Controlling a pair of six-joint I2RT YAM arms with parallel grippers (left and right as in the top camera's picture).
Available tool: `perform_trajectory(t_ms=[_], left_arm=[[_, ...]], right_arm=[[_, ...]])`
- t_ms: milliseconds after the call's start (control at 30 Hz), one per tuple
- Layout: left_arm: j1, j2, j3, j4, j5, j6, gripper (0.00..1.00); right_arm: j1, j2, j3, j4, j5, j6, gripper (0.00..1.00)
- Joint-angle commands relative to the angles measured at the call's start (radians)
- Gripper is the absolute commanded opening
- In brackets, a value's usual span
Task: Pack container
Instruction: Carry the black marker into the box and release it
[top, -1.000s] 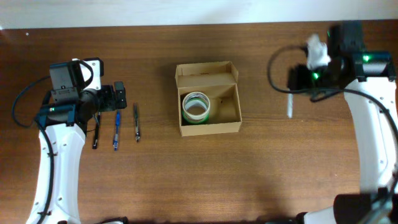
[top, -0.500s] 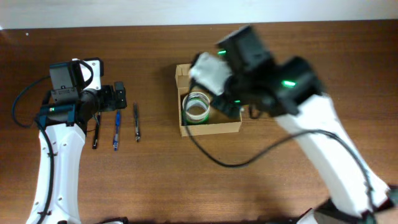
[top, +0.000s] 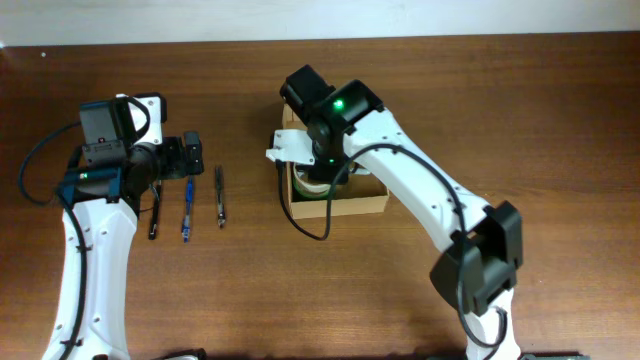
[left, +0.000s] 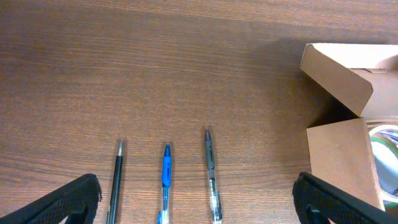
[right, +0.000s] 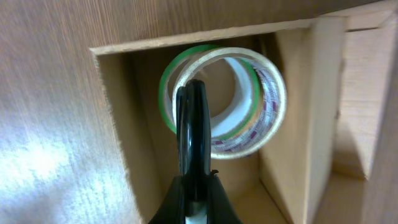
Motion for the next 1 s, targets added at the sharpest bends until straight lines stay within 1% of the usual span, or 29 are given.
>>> perform_trajectory(t_ms=[0, 167, 433, 833, 867, 900, 967], left_arm=[[0.003, 0.003, 0.017, 0.0, 0.014, 0.016, 0.99], [0.003, 0.003, 0.017, -0.001, 0.014, 0.016, 0.99], [0.003, 0.003, 0.017, -0.001, 0.014, 0.016, 0.99], [0.003, 0.003, 0.017, -0.001, 0.014, 0.016, 0.99], [0.003, 0.003, 0.017, 0.0, 0.014, 0.016, 0.99], [0.003, 0.003, 0.017, -0.001, 0.014, 0.016, 0.99], [0.003, 0.003, 0.017, -0.001, 0.014, 0.016, 0.99]], right_arm=[[-0.006, 0.032, -0.002, 0.001, 0.009, -0.074, 0.04], [-0.024, 0.055, -0.002, 0.008, -0.042, -0.084, 0.04], [-0.035, 0.076, -0.012, -0.035, -0.153, -0.08, 0.04], [-0.036, 0.08, -0.125, 0.016, -0.162, -0.08, 0.04], [-0.036, 0.08, -0.128, 0.018, -0.162, -0.08, 0.05], [-0.036, 0.08, -0.128, 0.018, -0.162, -0.078, 0.13], [-0.036, 0.08, -0.127, 0.024, -0.161, -0.062, 0.24]])
